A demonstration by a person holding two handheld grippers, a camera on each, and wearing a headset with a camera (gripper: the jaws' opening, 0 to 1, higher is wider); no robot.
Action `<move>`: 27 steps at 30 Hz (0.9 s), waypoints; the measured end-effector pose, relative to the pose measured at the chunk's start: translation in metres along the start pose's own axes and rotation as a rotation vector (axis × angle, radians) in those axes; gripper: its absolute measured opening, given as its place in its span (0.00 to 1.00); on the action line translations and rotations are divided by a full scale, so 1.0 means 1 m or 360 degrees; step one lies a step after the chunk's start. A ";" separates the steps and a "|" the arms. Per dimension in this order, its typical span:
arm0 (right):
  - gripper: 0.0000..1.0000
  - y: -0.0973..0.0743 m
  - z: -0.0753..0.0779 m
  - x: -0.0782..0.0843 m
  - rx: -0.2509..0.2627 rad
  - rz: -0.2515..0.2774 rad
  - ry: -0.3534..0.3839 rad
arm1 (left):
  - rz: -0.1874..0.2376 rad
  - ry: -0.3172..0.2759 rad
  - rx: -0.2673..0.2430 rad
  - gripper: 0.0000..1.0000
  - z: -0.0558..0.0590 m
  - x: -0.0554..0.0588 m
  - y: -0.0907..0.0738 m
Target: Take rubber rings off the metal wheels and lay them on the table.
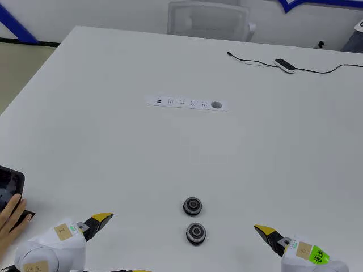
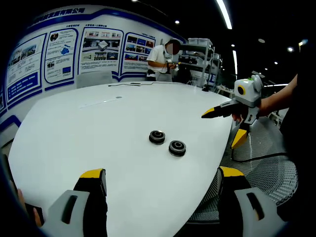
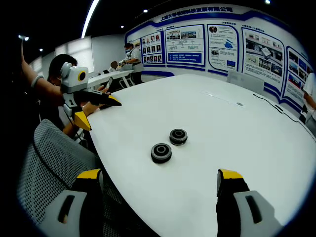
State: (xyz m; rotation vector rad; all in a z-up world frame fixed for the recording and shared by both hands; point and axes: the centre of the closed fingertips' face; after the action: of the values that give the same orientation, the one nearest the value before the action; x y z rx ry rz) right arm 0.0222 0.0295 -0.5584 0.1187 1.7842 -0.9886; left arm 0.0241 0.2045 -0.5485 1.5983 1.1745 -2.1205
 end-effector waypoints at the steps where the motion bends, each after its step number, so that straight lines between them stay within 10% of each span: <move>1: 0.97 0.000 0.000 0.000 0.0001 -0.0001 -0.0001 | 0.0001 0.0000 0.0001 0.95 0.000 0.000 0.000; 27: 0.91 0.004 -0.002 0.003 -0.0023 -0.0016 0.0042 | -0.0034 0.0004 0.0054 0.86 0.004 0.003 0.007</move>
State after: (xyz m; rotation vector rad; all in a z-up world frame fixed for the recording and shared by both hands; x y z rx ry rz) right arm 0.0216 0.0322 -0.5628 0.1147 1.8170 -0.9852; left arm 0.0247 0.1976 -0.5541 1.6104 1.1676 -2.1631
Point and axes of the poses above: the centre of the closed fingertips' face, and the gripper's own axes: y roughly forward along the fingers, z roughly to its right, x roughly out of its underside, and after that the axes turned 5 degrees about y, right-handed
